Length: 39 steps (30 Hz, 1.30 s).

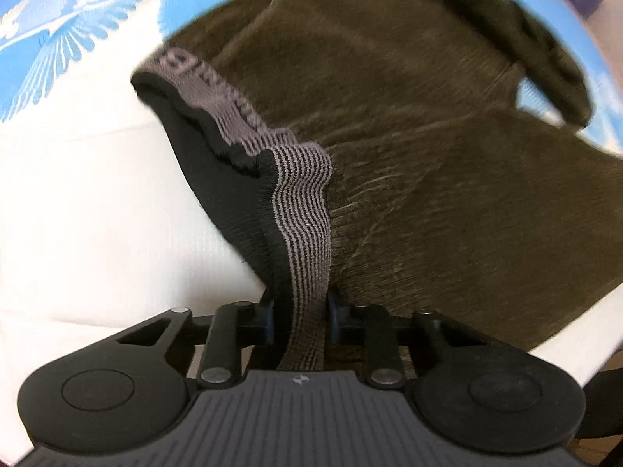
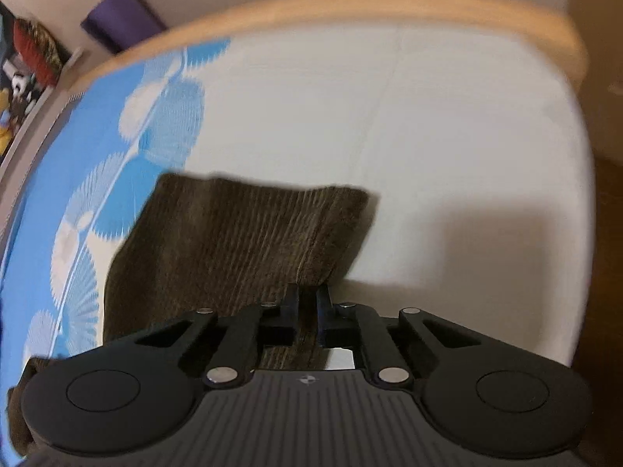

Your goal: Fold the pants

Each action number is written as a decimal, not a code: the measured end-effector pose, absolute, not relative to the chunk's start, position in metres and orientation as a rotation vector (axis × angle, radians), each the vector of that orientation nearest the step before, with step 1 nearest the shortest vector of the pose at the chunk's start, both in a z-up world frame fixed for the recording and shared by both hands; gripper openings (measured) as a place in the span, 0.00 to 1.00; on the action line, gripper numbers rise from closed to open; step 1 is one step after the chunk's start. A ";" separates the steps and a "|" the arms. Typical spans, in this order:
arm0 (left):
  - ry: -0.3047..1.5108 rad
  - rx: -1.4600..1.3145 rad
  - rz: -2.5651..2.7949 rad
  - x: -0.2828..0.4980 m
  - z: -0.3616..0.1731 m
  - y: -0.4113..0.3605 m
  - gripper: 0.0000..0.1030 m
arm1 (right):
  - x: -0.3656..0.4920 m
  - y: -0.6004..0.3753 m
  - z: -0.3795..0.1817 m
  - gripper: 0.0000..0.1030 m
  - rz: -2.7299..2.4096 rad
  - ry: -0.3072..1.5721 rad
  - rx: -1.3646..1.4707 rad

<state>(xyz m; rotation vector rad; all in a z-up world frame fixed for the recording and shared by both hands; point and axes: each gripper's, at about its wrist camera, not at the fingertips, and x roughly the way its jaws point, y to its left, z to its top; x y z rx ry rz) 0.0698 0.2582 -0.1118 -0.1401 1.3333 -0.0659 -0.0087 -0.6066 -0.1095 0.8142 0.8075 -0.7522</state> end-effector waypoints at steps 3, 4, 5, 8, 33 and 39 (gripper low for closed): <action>1.242 -0.177 -0.096 0.055 -0.085 0.272 0.23 | -0.026 -0.597 -0.089 0.07 -0.811 0.783 0.805; 1.225 -0.177 -0.095 0.051 -0.080 0.277 0.23 | -0.031 -0.596 -0.088 0.07 -0.813 0.809 0.807; 1.222 -0.176 -0.087 0.047 -0.079 0.282 0.23 | -0.034 -0.595 -0.091 0.07 -0.813 0.856 0.795; 1.312 -0.151 -0.026 0.043 -0.096 0.289 0.24 | -0.037 -0.595 -0.117 0.08 -0.757 1.042 0.796; 1.071 -0.165 0.105 0.058 -0.053 0.281 0.31 | 0.034 -0.471 -0.027 0.30 -0.265 0.625 0.465; 0.964 -0.140 0.101 0.080 -0.036 0.246 0.40 | 0.069 -0.422 -0.028 0.33 -0.136 0.645 0.394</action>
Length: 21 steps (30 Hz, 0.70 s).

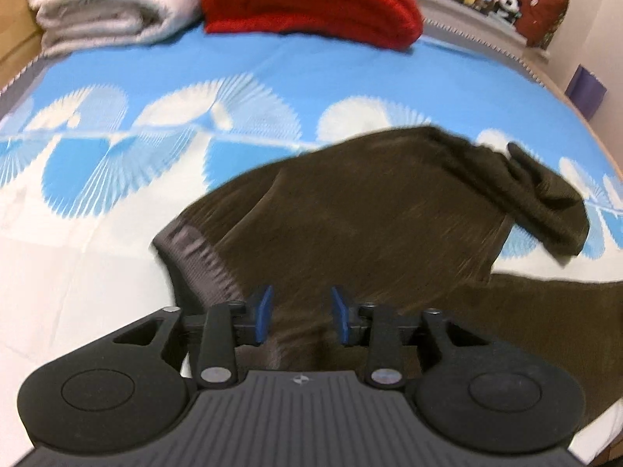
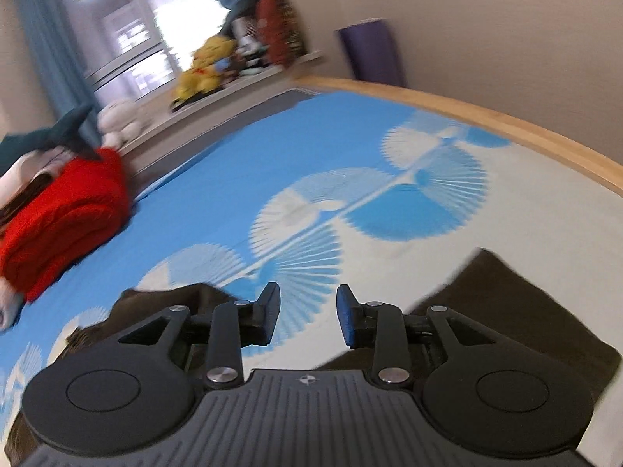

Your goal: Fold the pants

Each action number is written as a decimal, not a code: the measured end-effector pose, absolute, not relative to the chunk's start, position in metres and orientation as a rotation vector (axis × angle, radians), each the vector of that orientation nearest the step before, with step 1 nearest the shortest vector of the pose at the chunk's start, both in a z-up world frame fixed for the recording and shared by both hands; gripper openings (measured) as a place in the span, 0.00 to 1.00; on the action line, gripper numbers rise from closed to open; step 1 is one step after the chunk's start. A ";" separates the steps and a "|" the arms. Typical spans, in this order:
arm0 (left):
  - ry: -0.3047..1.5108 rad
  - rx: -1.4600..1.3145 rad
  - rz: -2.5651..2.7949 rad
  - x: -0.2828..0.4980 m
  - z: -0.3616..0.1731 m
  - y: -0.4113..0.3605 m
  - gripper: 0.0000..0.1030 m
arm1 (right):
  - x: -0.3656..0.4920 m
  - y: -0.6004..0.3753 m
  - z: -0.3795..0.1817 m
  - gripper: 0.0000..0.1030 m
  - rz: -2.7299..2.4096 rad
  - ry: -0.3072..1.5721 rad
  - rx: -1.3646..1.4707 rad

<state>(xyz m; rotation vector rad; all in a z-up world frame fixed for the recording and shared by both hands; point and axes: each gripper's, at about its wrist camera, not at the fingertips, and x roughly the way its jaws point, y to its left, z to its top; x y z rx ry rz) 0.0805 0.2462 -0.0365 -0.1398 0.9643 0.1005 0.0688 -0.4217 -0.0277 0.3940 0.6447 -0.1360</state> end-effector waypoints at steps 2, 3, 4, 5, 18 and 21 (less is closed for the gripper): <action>0.925 -0.126 0.084 0.088 -0.030 0.231 0.44 | 0.077 -0.405 -0.027 0.33 -0.081 0.649 0.359; 0.900 -0.116 0.077 0.091 -0.027 0.222 0.45 | 0.083 -0.397 -0.028 0.34 -0.058 0.656 0.343; 0.877 -0.103 0.073 0.095 -0.024 0.214 0.46 | 0.089 -0.389 -0.029 0.35 -0.040 0.665 0.329; 0.854 -0.088 0.068 0.098 -0.022 0.205 0.46 | 0.091 -0.384 -0.030 0.35 -0.030 0.670 0.323; 0.881 0.010 0.007 0.157 0.018 0.101 0.33 | 0.144 -0.325 -0.035 0.25 0.038 0.712 0.397; 0.797 -0.016 -0.036 0.162 0.021 0.087 0.14 | 0.150 -0.312 -0.036 0.19 0.045 0.728 0.379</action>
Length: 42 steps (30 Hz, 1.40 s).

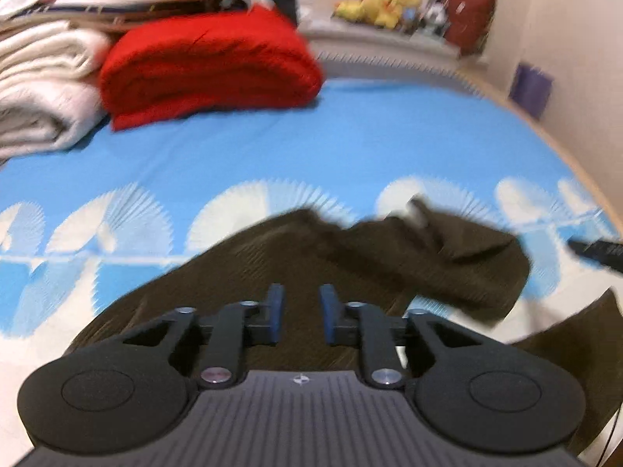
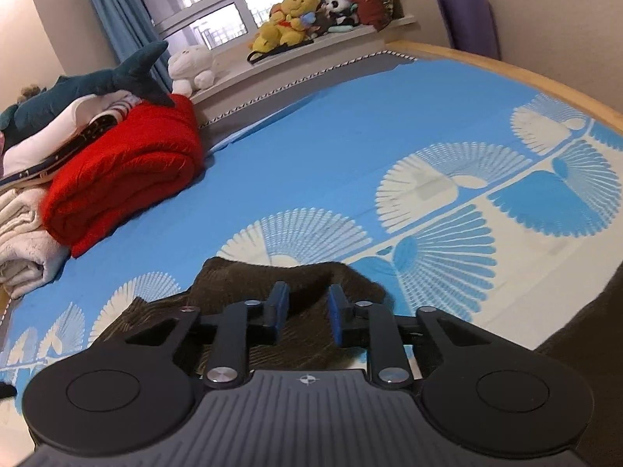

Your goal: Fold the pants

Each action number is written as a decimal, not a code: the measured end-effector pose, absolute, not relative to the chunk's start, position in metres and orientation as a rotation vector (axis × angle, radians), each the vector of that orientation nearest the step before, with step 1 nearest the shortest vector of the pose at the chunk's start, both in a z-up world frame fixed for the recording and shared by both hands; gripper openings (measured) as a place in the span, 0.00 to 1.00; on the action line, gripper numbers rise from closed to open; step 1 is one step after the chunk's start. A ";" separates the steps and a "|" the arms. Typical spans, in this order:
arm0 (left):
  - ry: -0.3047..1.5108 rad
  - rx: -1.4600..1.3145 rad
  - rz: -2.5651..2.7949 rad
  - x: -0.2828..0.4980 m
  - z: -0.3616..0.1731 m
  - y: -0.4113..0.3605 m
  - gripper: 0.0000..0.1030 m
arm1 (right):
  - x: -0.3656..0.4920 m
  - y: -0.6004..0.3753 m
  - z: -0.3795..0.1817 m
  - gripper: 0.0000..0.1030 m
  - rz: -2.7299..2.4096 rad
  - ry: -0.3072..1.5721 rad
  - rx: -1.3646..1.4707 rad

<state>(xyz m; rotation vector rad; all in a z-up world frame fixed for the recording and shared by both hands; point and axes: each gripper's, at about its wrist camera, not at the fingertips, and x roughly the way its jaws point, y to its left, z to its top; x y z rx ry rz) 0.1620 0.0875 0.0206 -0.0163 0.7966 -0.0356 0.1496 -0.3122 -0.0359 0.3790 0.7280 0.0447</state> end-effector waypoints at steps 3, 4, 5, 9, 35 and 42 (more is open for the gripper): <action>0.805 0.036 -0.023 0.162 -0.011 0.075 0.05 | 0.153 -0.304 -0.038 0.17 0.060 0.750 0.376; 0.865 0.032 -0.007 0.170 -0.023 0.072 0.05 | 0.154 -0.302 -0.040 0.15 0.065 0.754 0.381; 0.892 0.003 -0.009 0.175 -0.030 0.071 0.05 | 0.155 -0.301 -0.041 0.14 0.065 0.757 0.380; 0.896 -0.031 -0.048 0.193 -0.040 0.065 0.05 | 0.164 -0.306 -0.048 0.00 0.032 0.760 0.375; 1.057 0.112 -0.249 0.223 -0.126 0.016 0.23 | 0.223 -0.376 -0.145 0.38 -0.222 0.882 0.859; 1.081 0.116 -0.226 0.223 -0.122 0.027 0.05 | 0.250 -0.368 -0.166 0.45 -0.098 0.929 0.856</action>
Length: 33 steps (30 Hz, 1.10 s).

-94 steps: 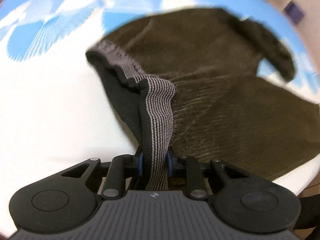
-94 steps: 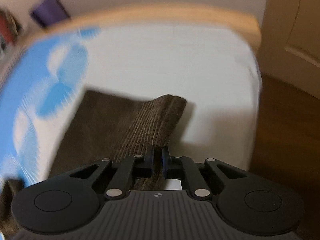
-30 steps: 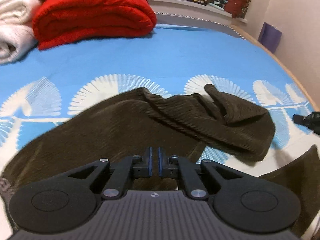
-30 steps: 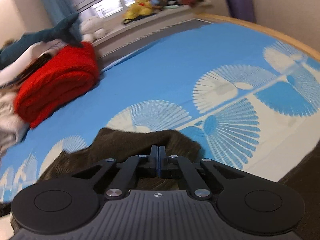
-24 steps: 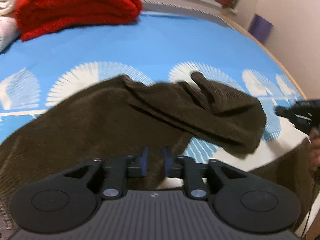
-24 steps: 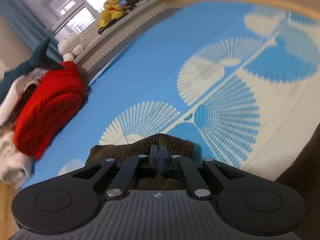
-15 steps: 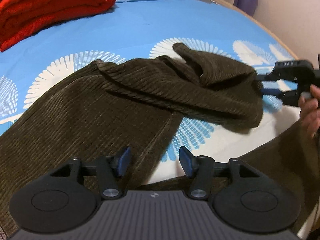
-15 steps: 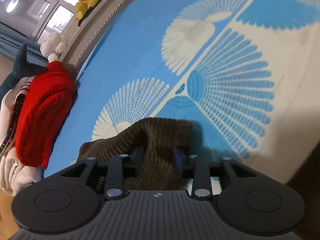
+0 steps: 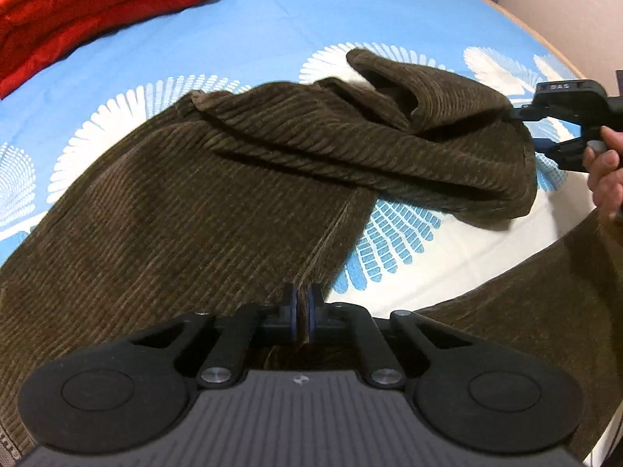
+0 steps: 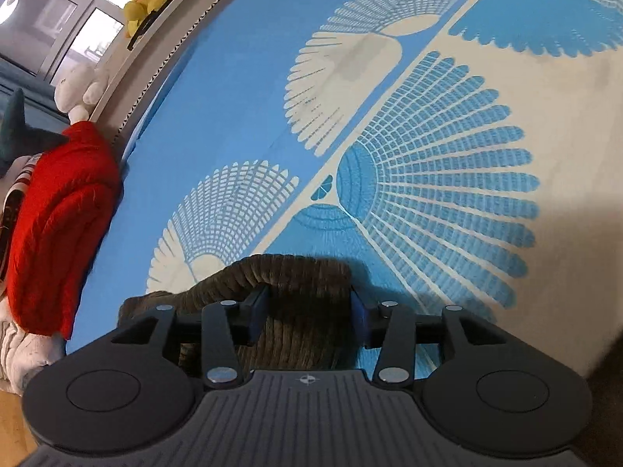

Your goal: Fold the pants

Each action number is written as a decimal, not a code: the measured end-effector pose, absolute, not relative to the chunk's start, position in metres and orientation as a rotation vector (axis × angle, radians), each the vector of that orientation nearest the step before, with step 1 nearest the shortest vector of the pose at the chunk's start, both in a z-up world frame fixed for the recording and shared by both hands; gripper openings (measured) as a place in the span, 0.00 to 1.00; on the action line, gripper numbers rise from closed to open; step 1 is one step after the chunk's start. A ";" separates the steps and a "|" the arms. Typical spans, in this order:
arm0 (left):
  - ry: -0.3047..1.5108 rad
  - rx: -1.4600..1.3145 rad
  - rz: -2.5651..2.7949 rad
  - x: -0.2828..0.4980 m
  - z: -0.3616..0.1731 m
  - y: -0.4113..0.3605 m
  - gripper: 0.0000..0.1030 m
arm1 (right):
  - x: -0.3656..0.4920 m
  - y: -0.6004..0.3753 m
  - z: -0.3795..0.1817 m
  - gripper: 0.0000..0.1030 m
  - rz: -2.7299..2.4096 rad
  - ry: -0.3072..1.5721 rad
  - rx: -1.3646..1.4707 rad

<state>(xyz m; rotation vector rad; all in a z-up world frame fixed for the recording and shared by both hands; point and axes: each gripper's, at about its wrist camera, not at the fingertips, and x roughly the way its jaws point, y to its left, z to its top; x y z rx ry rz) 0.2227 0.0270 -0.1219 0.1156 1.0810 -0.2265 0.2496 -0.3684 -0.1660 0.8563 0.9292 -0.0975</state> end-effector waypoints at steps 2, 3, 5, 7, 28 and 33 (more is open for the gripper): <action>1.079 0.111 -0.221 0.221 -0.117 0.031 0.05 | 0.253 -0.368 -0.164 0.39 -0.094 0.919 0.857; 1.076 0.114 -0.217 0.221 -0.115 0.033 0.05 | 0.253 -0.368 -0.161 0.30 -0.085 0.914 0.857; 1.071 0.121 -0.210 0.220 -0.113 0.036 0.05 | 0.259 -0.366 -0.152 0.16 -0.025 0.876 0.885; 1.069 0.127 -0.202 0.220 -0.111 0.038 0.05 | 0.262 -0.366 -0.127 0.13 0.050 0.792 0.897; 1.154 0.241 -0.524 0.190 -0.110 0.045 0.06 | 0.200 -0.478 -0.152 0.11 -0.565 0.773 0.853; 1.136 0.178 -0.594 0.191 -0.094 0.061 0.21 | 0.186 -0.481 -0.147 0.13 -0.743 0.791 0.817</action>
